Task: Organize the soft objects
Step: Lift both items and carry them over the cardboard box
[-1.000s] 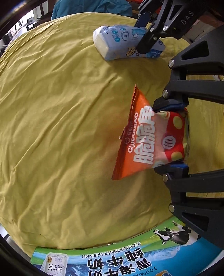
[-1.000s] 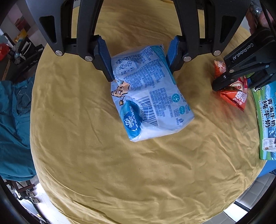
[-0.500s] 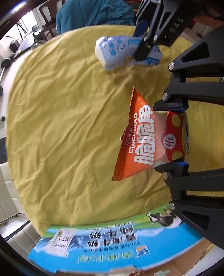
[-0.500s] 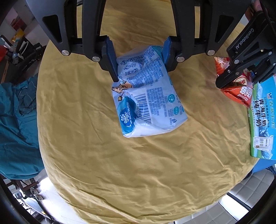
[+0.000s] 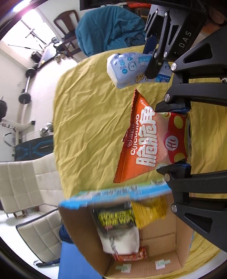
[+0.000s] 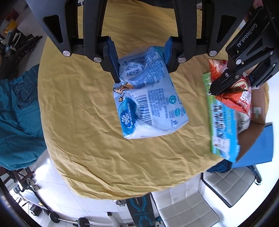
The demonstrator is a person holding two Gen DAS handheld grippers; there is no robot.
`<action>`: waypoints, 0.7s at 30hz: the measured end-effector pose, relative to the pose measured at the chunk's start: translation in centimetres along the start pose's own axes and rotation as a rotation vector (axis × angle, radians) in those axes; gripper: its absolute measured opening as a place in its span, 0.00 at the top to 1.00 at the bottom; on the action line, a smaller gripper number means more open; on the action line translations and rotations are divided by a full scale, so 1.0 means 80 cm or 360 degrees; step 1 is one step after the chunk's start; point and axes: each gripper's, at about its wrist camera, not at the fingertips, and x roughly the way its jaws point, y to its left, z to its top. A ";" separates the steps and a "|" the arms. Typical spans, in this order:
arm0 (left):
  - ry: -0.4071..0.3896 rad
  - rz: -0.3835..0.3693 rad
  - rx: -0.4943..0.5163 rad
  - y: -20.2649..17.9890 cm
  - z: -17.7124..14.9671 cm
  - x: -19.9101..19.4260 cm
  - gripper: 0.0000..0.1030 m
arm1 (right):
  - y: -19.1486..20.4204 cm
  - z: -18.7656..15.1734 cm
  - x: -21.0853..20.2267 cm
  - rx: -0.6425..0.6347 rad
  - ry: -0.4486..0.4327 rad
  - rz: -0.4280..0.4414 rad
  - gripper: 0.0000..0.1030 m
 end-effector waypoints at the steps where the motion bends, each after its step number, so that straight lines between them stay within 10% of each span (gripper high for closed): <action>1: -0.0020 -0.0004 -0.0009 0.007 0.001 -0.006 0.65 | 0.010 -0.003 -0.007 -0.0010 -0.0016 0.0009 0.56; 21: -0.0288 0.0158 -0.0246 0.232 -0.053 -0.114 0.65 | 0.291 -0.052 -0.048 -0.0313 -0.0150 0.0170 0.56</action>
